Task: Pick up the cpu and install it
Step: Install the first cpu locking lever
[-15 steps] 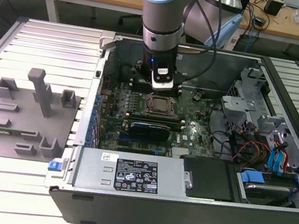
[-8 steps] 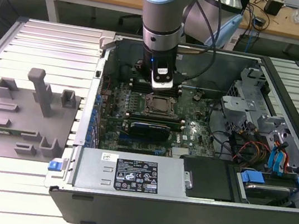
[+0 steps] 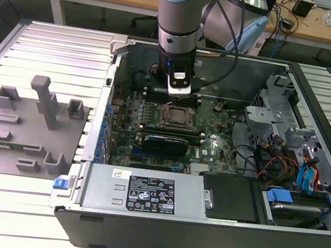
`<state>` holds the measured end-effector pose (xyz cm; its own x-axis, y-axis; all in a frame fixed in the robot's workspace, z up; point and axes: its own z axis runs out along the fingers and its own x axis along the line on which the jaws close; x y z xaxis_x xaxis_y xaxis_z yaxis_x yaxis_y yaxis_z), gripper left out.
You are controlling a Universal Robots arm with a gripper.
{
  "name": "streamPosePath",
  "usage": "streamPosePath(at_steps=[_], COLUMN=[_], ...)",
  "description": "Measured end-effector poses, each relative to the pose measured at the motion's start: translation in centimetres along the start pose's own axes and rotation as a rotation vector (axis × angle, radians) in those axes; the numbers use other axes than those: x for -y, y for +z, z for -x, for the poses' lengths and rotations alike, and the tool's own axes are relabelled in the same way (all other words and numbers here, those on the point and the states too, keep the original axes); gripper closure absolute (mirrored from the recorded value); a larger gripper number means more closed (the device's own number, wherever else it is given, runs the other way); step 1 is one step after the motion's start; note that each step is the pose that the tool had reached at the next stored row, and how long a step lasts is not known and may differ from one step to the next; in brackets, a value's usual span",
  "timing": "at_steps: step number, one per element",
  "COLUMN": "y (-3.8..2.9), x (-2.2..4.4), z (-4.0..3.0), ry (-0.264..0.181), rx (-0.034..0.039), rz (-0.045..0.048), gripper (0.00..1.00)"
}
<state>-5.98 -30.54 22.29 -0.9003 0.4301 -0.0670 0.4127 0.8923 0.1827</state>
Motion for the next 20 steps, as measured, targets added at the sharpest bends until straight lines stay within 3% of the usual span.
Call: streamPosePath(at_steps=[8, 11, 17, 20], y=[0.61, 1.19, 1.74, 1.93], x=[-0.26, -0.19, -0.43, -0.45], z=[-0.21, -0.17, 0.49, 0.61], ry=[0.005, 0.015, 0.027, 0.059], rx=[0.0033, 0.0068, 0.0146, 0.0222], rz=[-0.0049, -0.0095, -0.0217, -0.0279], gripper=[0.89, 0.89, 0.89, 0.89])
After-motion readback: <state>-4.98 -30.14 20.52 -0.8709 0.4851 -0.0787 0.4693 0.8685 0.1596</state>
